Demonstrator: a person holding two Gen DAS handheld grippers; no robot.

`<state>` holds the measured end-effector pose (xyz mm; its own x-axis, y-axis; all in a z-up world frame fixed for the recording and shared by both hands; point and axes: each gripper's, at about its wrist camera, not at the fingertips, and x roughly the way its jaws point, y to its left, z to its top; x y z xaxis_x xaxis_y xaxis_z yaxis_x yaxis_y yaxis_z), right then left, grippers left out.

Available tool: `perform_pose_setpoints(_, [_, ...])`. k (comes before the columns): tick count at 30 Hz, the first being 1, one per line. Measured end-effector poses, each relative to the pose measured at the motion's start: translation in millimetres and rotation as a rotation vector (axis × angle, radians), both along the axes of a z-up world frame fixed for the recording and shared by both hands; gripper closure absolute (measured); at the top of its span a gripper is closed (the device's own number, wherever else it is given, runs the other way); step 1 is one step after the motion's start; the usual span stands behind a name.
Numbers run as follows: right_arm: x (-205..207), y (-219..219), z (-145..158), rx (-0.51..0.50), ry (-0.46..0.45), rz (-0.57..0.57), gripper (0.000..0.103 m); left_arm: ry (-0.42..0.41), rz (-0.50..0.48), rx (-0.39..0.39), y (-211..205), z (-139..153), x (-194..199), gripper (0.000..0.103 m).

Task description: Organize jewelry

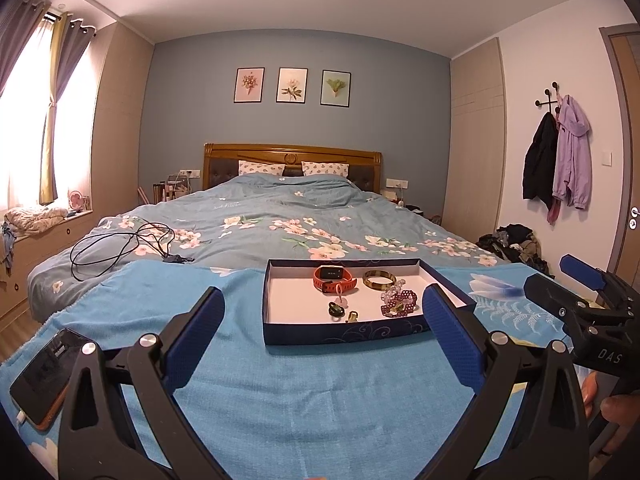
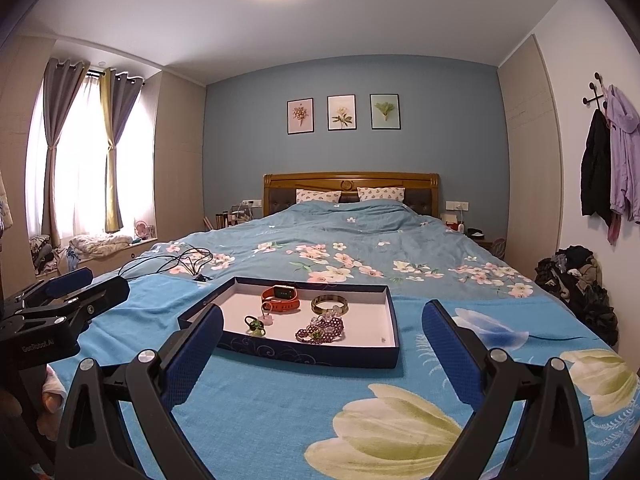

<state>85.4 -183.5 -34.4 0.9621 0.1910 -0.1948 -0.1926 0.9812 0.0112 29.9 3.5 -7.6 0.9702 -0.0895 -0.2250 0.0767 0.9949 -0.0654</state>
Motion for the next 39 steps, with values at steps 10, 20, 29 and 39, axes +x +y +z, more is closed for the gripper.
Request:
perform_pose_setpoints(10, [1.3,-1.2,1.2,0.002,0.0,0.002,0.007,-0.006,0.0,0.006,-3.6,2.0,0.3,0.006])
perform_pose_setpoints(20, [1.4,-0.3,0.6,-0.002,0.002,0.001,0.007,-0.014,0.004,0.005,-4.4,1.6,0.0,0.006])
perform_pose_setpoints(29, [2.7,-0.1,1.0,-0.002,0.005,0.002,0.007,-0.015,0.003,0.005,-4.1,1.4,-0.8,0.006])
perform_pose_setpoints(39, [3.0,-1.3,1.2,0.003,0.001,0.003,0.007,-0.015,-0.001,0.005,-5.5,2.4,-1.5,0.006])
